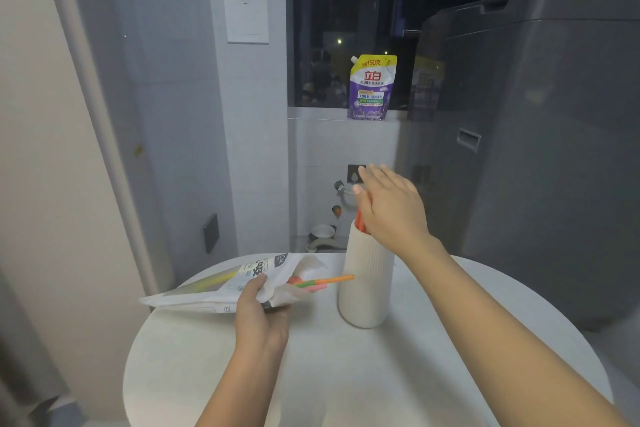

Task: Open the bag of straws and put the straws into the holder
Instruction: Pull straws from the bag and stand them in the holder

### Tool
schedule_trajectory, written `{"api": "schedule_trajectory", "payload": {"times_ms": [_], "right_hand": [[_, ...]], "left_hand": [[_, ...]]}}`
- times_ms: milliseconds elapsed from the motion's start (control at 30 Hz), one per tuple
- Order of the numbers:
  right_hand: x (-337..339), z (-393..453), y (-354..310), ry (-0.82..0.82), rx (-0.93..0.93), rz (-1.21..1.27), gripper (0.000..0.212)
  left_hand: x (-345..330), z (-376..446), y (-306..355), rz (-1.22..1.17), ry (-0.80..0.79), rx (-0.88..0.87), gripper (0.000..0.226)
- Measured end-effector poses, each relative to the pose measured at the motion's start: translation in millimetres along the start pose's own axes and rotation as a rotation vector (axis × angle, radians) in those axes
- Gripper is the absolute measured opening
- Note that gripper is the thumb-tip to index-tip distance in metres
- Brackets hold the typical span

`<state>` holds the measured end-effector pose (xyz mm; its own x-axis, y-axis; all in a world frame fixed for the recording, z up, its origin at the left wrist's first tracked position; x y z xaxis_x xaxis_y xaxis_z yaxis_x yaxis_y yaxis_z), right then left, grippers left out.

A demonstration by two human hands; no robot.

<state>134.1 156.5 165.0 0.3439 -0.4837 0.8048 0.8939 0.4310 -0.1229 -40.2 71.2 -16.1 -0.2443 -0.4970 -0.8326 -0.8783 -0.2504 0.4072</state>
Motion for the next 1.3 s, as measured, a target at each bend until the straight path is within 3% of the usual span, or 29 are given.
{"api": "schedule_trajectory", "payload": {"times_ms": [67,133,267,333,400,500,600,733,867,1000,1300], "right_hand": [[-2.5,-1.6,-1.8,-0.036,0.018,-0.042,0.051],[7.5,-3.6,-5.3,0.031,0.031,0.016,0.047],[63.5,-34.6,-9.5,0.497,0.032,0.279,0.034],[69.1,-60.6,-9.0,0.603,0.039,0.429,0.030],[53.3,-84.5,-10.4,0.532,0.024,0.589,0.030],[6.4,-116.5,-9.1,0.271,-0.100,0.734,0.021],[-50.9,-138.6,-3.2,-0.068,-0.343,0.869,0.021],[-103.8,-167.8,-10.1,-0.471,-0.779,1.266,0.035],[-113.8,-181.1,-13.7,-0.545,-0.970,1.444,0.045],[-117.2,-182.0,-16.8,-0.590,-1.023,1.508,0.043],[-112.2,-168.1,-2.3,-0.397,-0.980,1.549,0.028]], "left_hand": [[-1.6,-0.8,1.0,-0.009,-0.018,0.001,0.019],[-0.4,1.1,0.2,-0.008,-0.020,0.012,0.021],[-5.3,-3.0,1.7,0.026,-0.054,-0.011,0.022],[-9.2,-5.5,4.1,0.045,-0.086,-0.045,0.024],[-12.2,-5.5,6.1,0.081,-0.119,-0.071,0.024],[-18.7,-8.6,8.5,0.136,-0.173,-0.107,0.023],[-23.0,-14.5,13.1,0.182,-0.203,-0.190,0.032],[-29.0,-22.0,23.1,0.273,-0.258,-0.349,0.051],[-39.6,-29.9,29.1,0.312,-0.338,-0.440,0.054],[-40.5,-28.7,26.6,0.318,-0.346,-0.463,0.053],[-36.7,-24.3,19.2,0.284,-0.324,-0.402,0.059]]}}
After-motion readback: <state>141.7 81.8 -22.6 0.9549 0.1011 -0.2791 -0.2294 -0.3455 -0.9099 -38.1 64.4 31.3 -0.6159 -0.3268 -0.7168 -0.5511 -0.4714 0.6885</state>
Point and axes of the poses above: each hand's wrist, its own z-axis towards the middle knuckle, its own x-axis out of the back of the hand, y = z × x, the point moved 9 cm from there along z, towards the middle knuckle, and after that the axes turned 4 degrees about y, right-handed, at the moved point
